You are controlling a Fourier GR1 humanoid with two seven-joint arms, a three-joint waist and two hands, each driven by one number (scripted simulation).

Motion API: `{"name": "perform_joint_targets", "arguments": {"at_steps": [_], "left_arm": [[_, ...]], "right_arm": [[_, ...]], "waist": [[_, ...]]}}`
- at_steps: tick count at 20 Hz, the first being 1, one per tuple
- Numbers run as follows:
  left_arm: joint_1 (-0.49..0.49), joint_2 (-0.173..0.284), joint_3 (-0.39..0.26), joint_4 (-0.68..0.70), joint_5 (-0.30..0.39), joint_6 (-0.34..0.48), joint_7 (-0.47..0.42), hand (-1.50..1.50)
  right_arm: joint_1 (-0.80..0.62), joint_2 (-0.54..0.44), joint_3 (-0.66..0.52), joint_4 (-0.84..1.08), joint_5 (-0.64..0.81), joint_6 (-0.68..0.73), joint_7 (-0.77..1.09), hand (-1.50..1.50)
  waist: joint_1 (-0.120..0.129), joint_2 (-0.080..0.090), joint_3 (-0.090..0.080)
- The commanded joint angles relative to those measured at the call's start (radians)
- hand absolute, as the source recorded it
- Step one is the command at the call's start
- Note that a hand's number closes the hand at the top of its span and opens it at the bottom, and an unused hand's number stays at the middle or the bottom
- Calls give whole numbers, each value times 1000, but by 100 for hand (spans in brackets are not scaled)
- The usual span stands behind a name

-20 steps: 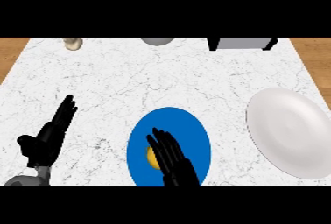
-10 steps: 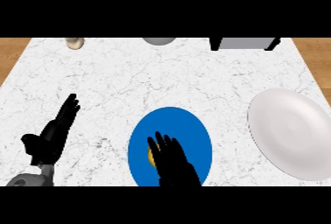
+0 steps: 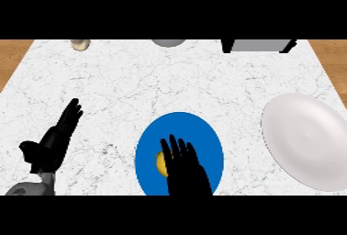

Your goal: Pick the lemon from the plate and place it in the plate

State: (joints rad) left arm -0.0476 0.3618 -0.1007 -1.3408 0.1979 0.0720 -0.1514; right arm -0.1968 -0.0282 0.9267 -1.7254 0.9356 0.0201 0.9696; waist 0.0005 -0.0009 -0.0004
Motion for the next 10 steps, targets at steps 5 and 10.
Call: {"name": "perform_joint_targets", "arguments": {"at_steps": [5,10], "left_arm": [[22,-20,39,-11,-43,-44,-18,0],[-1,-60,46,14,-72,-29,11,0]], "right_arm": [[-25,28,-86,127,-31,48,-58,-150],[-97,28,-72,298,-63,-71,-94,-150]], "waist": [[4,1,0],[4,1,0]]}}
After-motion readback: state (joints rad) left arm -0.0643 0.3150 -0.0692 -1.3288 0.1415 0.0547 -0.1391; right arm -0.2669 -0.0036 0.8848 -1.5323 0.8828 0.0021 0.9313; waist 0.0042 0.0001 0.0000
